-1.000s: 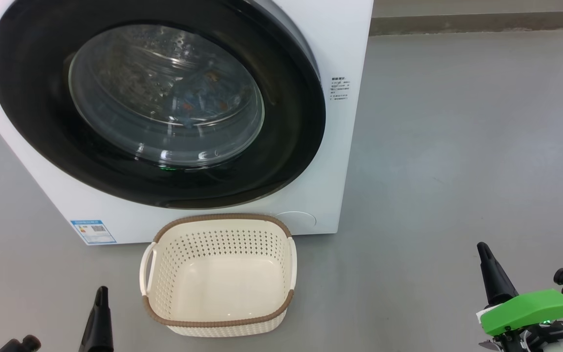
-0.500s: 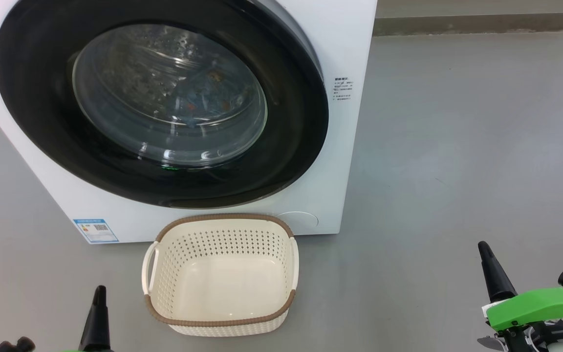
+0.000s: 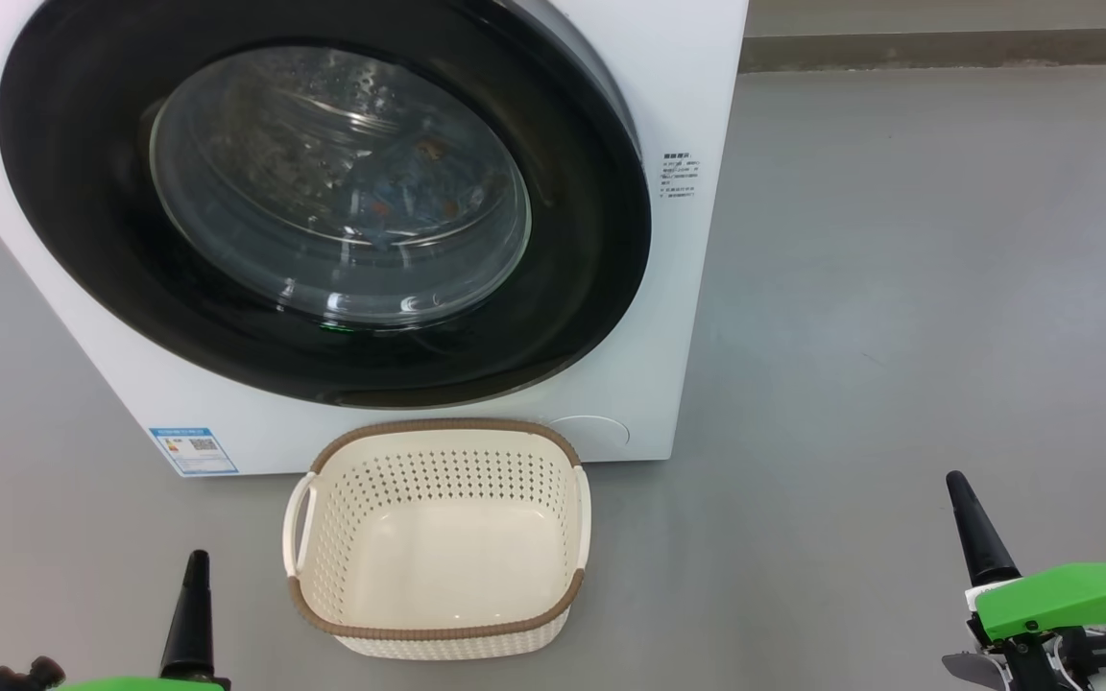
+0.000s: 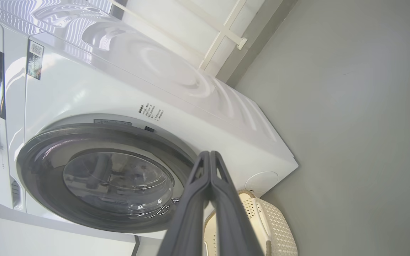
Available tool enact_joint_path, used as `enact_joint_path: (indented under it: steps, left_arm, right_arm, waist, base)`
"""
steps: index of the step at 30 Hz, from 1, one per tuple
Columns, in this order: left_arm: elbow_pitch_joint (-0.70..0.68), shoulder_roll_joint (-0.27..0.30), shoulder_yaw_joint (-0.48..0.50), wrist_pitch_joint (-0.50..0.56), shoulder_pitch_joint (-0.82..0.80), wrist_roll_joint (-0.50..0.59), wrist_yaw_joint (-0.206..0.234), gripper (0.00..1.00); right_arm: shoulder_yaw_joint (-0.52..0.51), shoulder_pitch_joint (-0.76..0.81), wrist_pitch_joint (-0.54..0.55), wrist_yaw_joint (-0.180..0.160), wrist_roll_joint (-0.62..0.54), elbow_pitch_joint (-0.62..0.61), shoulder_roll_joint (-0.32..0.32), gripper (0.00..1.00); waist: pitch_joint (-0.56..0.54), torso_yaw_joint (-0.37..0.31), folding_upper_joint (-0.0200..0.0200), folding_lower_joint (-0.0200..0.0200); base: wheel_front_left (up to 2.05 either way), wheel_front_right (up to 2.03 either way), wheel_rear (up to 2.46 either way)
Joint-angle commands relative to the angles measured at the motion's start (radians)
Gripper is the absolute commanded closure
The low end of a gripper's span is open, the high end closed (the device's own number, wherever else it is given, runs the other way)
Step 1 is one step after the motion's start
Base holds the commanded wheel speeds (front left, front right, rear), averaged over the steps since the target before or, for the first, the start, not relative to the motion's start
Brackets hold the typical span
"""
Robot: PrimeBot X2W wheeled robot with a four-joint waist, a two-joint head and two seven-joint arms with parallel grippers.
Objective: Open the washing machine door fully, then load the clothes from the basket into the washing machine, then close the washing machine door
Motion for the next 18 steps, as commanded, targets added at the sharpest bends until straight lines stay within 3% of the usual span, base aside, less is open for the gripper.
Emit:
enact_joint_path:
  steps: [1, 18]
  left_arm:
    - [-0.033, 0.01, 0.03, 0.008, -0.042, -0.027, 0.003, 1.0]
    - [-0.043, -0.004, 0.057, 0.055, -0.052, -0.161, 0.009, 1.0]
  right_arm:
    - [0.002, -0.041, 0.008, 0.001, 0.031, -0.033, -0.004, 1.0]
    - [-0.029, -0.043, 0.051, 0.001, 0.177, -0.047, 0.016, 1.0]
  waist:
    - [0.0, 0.001, 0.0, 0.0]
    - [-0.002, 0.009, 0.0, 0.0]
  base:
    - [0.0, 0.0, 0.0]
    - [0.0, 0.0, 0.0]
